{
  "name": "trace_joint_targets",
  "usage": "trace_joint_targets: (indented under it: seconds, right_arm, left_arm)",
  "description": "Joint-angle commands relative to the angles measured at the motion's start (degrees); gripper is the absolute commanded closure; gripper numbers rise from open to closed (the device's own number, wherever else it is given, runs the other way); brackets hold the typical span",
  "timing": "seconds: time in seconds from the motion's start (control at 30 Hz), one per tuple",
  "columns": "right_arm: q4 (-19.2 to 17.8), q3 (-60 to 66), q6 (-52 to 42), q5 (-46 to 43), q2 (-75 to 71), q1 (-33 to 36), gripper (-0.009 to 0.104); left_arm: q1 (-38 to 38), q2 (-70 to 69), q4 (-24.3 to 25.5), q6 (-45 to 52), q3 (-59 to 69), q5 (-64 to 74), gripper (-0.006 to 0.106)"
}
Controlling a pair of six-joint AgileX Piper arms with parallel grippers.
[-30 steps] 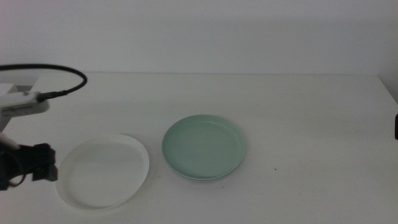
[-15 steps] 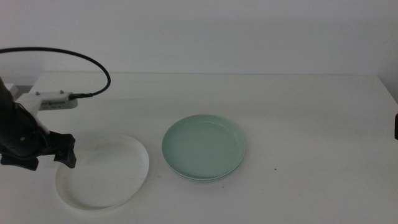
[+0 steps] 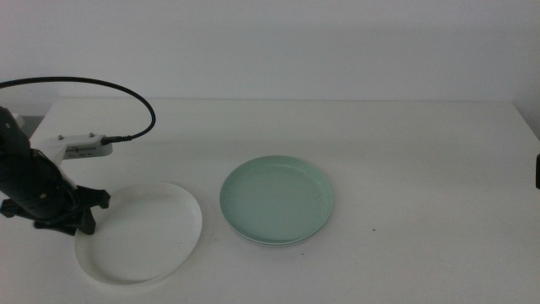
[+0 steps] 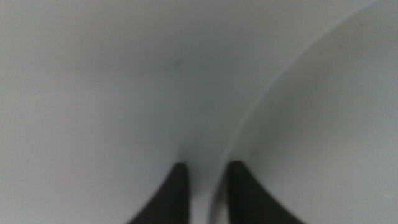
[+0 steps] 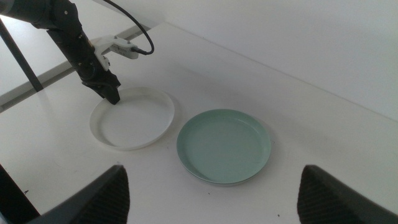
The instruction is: Stack the three bowls on top of each other.
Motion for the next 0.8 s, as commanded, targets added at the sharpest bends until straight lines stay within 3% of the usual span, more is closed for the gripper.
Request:
trace_joint_targets:
  seconds: [0.0,0.07,0.23,0.37,0.43,0.53,0.77]
  right_arm:
    - [0.0,0.2,-0.1,-0.7,-0.1,-0.2,0.002]
    - [0.0,0.2,-0.1,-0.7,-0.1,-0.2,0.002]
    - [0.0,0.2,-0.1,-0.7,-0.1,-0.2,0.002]
    - [0.0,0.2,-0.1,-0.7,-0.1,-0.2,0.002]
    - [0.0,0.2,-0.1,-0.7,-0.1,-0.2,0.002]
    - [0.0,0.2,-0.1,-0.7,-0.1,-0.2,0.002]
    - [0.0,0.2,-0.1,-0.7,-0.1,-0.2,0.002]
  left_arm:
    - [0.0,0.6,-0.5,-0.2,-0.5,0.0,0.086]
    - [0.0,0.6,-0.6,-0.2,-0.5,0.0,0.102]
    - [1.5,-3.7,-1.5,-0.5,-4.9,10.3,0.102]
    - [0.8,-10.4,-5.7,-4.2,-13.0,20.0,0.102]
    - [-1.7,-11.2,-7.0,-6.4,-18.9,22.8,0.102]
    - [-8.1,-9.6,-5.1,-10.1,-26.6,24.7,0.102]
    - [-19.9,2.7,-5.1,-14.4,-35.9,22.3,0.102]
